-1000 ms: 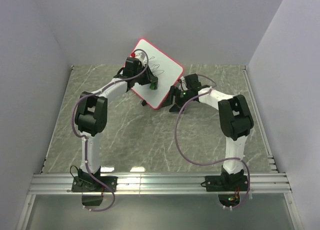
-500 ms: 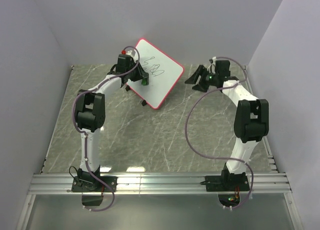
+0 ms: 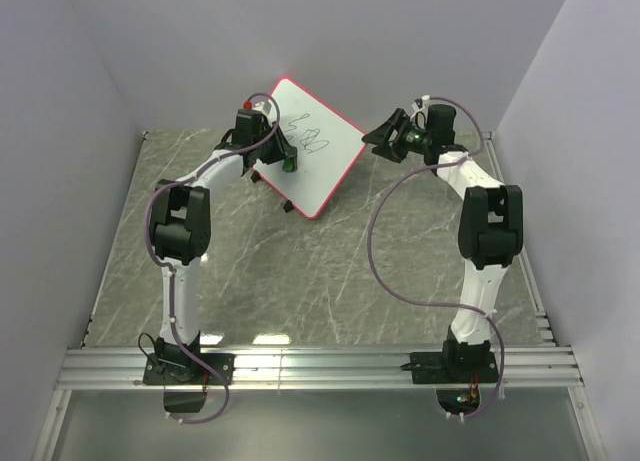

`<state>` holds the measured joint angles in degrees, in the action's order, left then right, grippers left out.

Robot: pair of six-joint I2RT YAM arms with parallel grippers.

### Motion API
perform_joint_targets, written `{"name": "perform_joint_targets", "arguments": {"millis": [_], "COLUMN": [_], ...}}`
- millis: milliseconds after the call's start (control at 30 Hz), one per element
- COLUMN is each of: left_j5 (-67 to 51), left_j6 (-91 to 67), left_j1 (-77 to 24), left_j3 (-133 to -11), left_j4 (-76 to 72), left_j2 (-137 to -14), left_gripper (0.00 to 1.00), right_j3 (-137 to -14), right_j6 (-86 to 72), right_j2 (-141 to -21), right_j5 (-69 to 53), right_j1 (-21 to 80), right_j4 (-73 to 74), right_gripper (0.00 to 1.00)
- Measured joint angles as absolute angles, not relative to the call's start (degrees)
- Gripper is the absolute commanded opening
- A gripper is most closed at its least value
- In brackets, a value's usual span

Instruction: Erase the whiteboard

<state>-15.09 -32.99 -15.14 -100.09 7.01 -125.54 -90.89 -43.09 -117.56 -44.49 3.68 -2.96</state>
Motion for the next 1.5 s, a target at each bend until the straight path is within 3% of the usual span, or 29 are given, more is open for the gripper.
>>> {"name": "perform_joint_targets", "arguments": {"millis": [133, 333, 567, 1167, 1500], "left_j5": [-15.0, -15.0, -14.7, -17.1, -11.0], "left_j6": [-33.0, -33.6, -34.9, -38.6, -32.4], "left_j1": [-15.1, -15.1, -15.1, -25.5, -19.0], "left_j3": [-100.1, -100.3, -108.1, -120.7, -127.2], "left_j4": [7.2, 7.4, 8.9, 4.7, 9.9], "left_j2": [-125.5, -125.5, -128.6, -133.3, -138.4], "left_gripper": [0.0, 0.0, 0.0, 0.0, 0.0], "right_j3": [-96.9, -103.5, -103.5, -101.3, -100.1], "right_j6": [-44.8, -45.7, -39.7, -39.6, -39.4], "right_j2": [-123.1, -127.1, -127.2, -127.0, -125.3], "right_j5": [-45.5, -45.6, -44.8, -45.4, -44.0], "right_j1": [5.3, 10.6, 11.6, 11.1, 11.3], "right_j4": [-3.2, -3.0, -2.4, -3.5, -1.8], "right_gripper": [0.62, 0.24, 0.02, 0.0, 0.0]}}
